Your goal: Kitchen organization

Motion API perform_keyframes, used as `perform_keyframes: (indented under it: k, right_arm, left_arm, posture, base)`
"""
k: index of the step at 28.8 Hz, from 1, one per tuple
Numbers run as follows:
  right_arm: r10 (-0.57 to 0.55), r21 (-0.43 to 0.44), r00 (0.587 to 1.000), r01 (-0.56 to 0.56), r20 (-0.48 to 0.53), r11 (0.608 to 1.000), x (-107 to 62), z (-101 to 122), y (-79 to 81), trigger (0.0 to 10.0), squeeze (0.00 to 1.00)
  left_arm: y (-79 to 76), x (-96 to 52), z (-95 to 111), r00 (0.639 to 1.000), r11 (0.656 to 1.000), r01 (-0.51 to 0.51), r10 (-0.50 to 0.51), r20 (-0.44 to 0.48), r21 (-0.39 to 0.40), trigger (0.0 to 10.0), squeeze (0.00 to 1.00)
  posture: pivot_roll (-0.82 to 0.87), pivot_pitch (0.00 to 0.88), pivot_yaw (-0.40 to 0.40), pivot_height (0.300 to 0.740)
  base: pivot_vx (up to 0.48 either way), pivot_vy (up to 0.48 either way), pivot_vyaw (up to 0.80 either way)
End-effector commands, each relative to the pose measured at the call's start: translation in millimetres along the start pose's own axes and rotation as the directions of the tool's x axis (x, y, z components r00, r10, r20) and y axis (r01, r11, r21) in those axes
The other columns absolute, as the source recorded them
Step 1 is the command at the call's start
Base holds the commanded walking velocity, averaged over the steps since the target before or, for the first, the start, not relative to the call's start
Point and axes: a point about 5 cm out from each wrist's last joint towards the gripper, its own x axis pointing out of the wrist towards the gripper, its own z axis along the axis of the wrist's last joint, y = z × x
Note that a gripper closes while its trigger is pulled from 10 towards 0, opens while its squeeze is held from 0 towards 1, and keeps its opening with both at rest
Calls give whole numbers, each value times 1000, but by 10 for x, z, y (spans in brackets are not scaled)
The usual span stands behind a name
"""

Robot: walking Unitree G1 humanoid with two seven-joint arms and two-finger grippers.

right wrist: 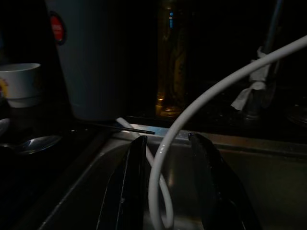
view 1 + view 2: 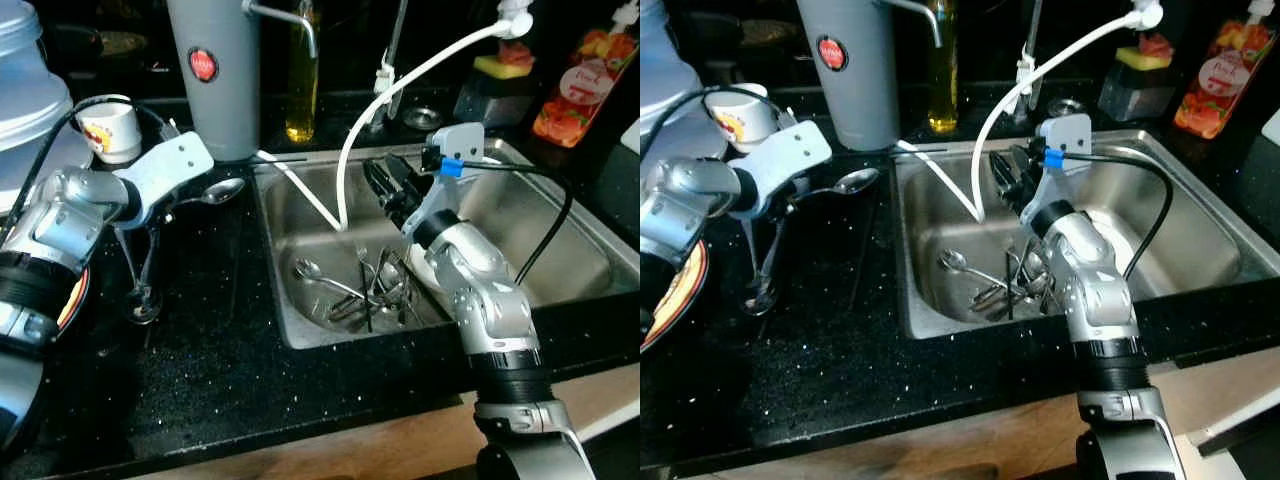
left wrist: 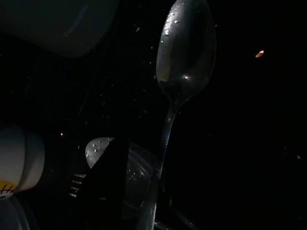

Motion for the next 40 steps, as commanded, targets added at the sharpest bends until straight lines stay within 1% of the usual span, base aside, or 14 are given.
perform_keyframes:
  k: [1, 4, 6, 7, 8, 9, 15, 16, 17, 18, 19, 20, 30, 40]
  right_arm:
    - [-5, 12, 1000, 5, 4, 1000, 0, 2, -27, 10000, 0]
    - [-6, 11, 1000, 6, 4, 1000, -1, 7, -43, 10000, 0]
    - [-8, 10, 1000, 8, 4, 1000, -2, 11, -50, 10000, 0]
    - [-9, 10, 1000, 9, 4, 1000, -2, 12, -51, 10000, 0]
    - [-9, 10, 1000, 9, 4, 1000, -2, 12, -51, 10000, 0]
    - [-11, 10, 1000, 11, 4, 1000, -9, 11, -56, 10000, 0]
    - [-16, 10, 1000, 16, 2, 1000, -20, 11, -70, 10000, 0]
    - [-17, 10, 1000, 17, 2, 1000, -20, 11, -74, 10000, 0]
    - [-18, 11, 1000, 18, 2, 1000, -19, 12, -77, 10000, 0]
    - [-18, 11, 1000, 18, 2, 1000, -17, 12, -79, 10000, 0]
    - [-18, 11, 1000, 18, 2, 1000, -17, 12, -79, 10000, 0]
    - [-17, 13, 1000, 17, 2, 1000, -12, 12, -80, 10000, 0]
    - [-16, 20, 1000, 16, 5, 1000, -7, 9, -75, 10000, 0]
    - [-19, 27, 1000, 19, 4, 999, -14, 11, -83, 10000, 0]
  left_arm:
    - [-87, 81, -56, 998, 999, 50, -50, -32, -4, 10000, 0]
    - [-80, 152, -71, 998, 999, 46, -47, -38, -27, 10000, 0]
    - [-85, 199, -97, 998, 998, 42, -45, -48, -51, 8784, 0]
    - [-86, 208, -105, 998, 998, 41, -44, -51, -55, 6118, 0]
    - [-86, 208, -105, 998, 998, 41, -44, -51, -55, 6118, 0]
    - [-86, 221, -111, 998, 996, 49, -53, -43, -79, 0, 0]
    - [-60, 189, -45, 997, 992, 83, -82, 8, -94, 471, 0]
    - [-26, 164, -17, 997, 993, 82, -80, 21, -88, 3686, 0]
    - [8, 143, 3, 997, 993, 79, -76, 29, -86, 3922, 0]
    - [37, 125, 16, 997, 994, 73, -70, 32, -79, 5176, 0]
    - [37, 125, 16, 997, 994, 73, -70, 32, -79, 5176, 0]
    - [93, 103, 14, 998, 996, 53, -52, 19, -69, 10000, 0]
    - [157, 92, -77, 1000, 997, 13, -15, -24, -78, 10000, 0]
    - [368, -94, 13, 1000, 998, 0, 1, 21, -66, 10000, 0]
  posture:
    - [151, 34, -6, 740]
    - [148, 34, -8, 740]
    - [143, 32, -4, 740]
    - [143, 32, -4, 740]
    - [143, 32, -4, 740]
    - [140, 35, -4, 740]
    - [141, 41, -4, 740]
    - [144, 44, -6, 740]
    - [147, 46, -7, 740]
    - [149, 45, -7, 740]
    - [149, 45, -7, 740]
    - [151, 45, -8, 740]
    - [154, 46, -8, 740]
    - [157, 62, -9, 740]
  base:
    - [0, 0, 0]
    - [0, 0, 0]
    - [0, 0, 0]
    - [0, 0, 0]
    - [0, 0, 0]
    - [0, 0, 0]
    - [0, 0, 0]
    - [0, 0, 0]
    - [0, 0, 0]
    - [0, 0, 0]
    - [0, 0, 0]
    - [0, 0, 0]
    - [0, 0, 0]
    - [0, 0, 0]
